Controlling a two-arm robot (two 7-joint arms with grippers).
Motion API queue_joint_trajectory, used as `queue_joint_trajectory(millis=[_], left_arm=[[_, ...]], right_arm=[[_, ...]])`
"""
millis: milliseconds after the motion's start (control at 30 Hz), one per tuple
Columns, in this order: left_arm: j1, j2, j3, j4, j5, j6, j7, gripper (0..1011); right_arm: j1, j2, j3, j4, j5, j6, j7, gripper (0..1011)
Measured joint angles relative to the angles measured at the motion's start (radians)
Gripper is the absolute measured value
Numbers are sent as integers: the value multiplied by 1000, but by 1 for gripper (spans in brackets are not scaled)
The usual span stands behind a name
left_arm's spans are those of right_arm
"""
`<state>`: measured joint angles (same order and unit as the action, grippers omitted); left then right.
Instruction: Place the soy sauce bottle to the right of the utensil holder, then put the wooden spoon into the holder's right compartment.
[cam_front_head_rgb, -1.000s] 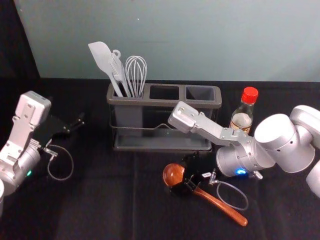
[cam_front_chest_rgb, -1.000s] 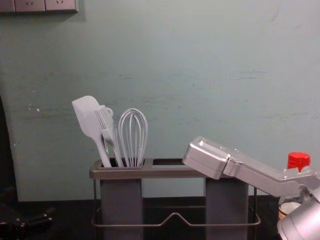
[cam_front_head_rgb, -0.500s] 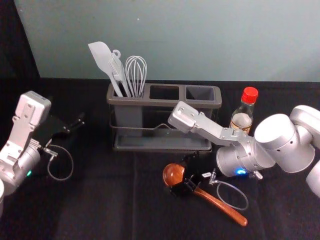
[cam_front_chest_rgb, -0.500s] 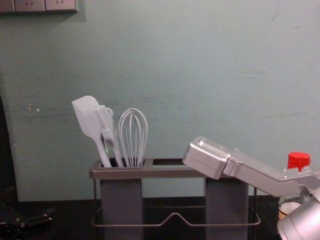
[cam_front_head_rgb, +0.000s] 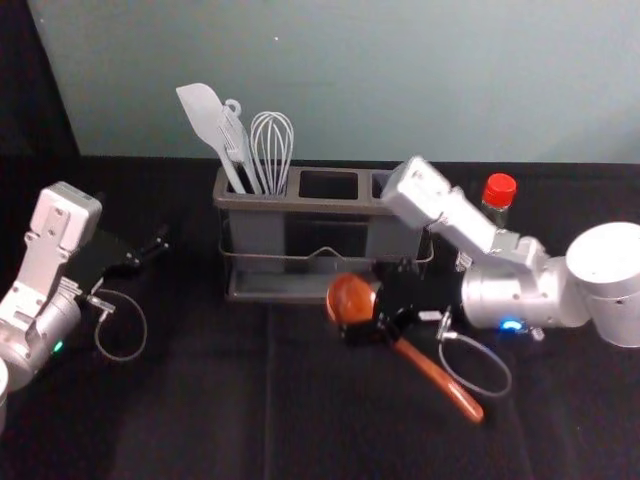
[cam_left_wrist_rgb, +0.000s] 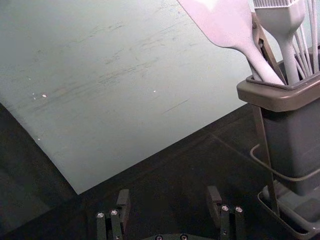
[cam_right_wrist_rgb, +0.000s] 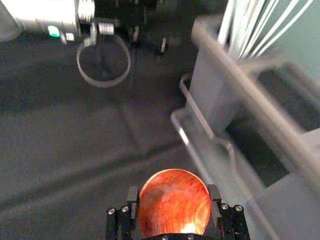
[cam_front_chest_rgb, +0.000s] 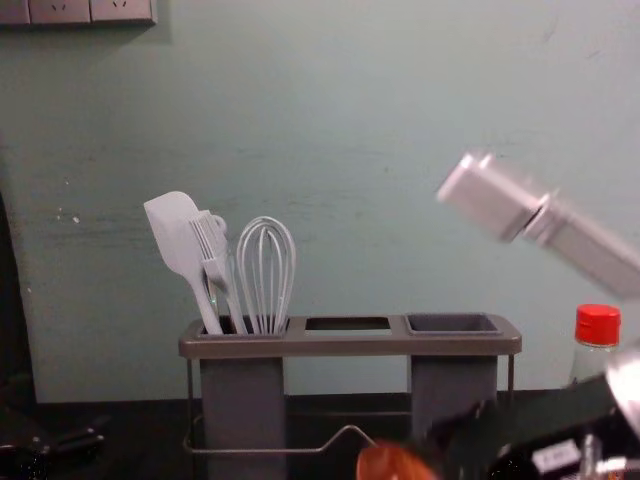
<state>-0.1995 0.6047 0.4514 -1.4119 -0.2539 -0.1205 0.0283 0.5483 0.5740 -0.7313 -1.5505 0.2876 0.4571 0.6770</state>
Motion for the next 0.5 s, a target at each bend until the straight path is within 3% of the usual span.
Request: queue_joint_trajectory(millis=[200, 267, 300, 500], left_arm=[[0, 0, 0, 0, 0, 0, 0, 1005], [0, 0, 0, 0, 0, 0, 0, 1005], [0, 0, 0, 0, 0, 0, 0, 1005], [0, 0, 0, 0, 0, 0, 0, 1005]], right_arm=[[-64, 33, 95, -89, 57, -100, -52, 842], [-99, 45, 146, -133, 89, -159, -77, 842], [-99, 45, 146, -133, 89, -159, -77, 842], [-154, 52, 231, -191, 141, -303, -109, 842]])
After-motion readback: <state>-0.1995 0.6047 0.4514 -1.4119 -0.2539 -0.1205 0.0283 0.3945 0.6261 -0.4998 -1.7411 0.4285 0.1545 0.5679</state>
